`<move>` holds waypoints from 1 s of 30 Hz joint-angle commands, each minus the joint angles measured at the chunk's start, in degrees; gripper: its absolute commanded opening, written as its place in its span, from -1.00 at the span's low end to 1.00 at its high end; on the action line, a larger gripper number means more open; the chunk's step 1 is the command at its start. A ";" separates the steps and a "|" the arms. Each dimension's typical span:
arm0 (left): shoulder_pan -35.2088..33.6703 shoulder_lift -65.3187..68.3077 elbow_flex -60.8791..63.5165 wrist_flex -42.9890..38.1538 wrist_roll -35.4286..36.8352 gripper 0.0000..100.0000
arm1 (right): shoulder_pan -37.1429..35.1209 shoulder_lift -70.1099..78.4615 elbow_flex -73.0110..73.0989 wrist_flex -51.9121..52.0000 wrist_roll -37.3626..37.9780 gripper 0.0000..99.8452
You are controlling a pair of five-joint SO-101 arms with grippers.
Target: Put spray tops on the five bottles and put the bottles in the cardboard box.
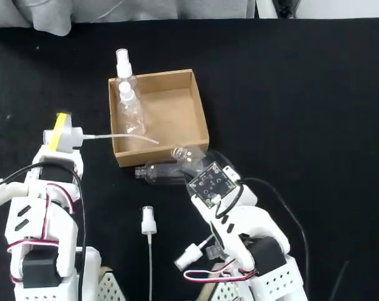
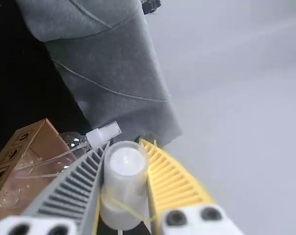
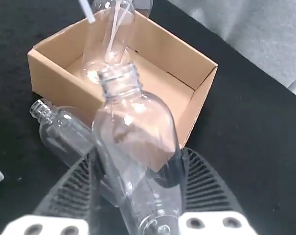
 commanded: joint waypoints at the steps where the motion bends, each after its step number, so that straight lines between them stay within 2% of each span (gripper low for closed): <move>1: 1.01 0.09 1.36 -4.57 0.53 -0.94 | -0.97 -6.02 -0.13 0.35 1.67 -0.85; 16: 3.47 0.09 1.63 -4.57 0.53 -0.94 | -3.43 -6.20 0.75 0.26 3.08 -0.85; 21: 6.20 0.09 1.71 -4.40 -0.18 -0.94 | -3.43 -6.20 0.75 0.00 3.08 -0.85; 30: 6.11 0.09 3.03 -4.31 -1.05 -0.94 | -3.25 -6.20 0.57 -0.18 2.73 -0.85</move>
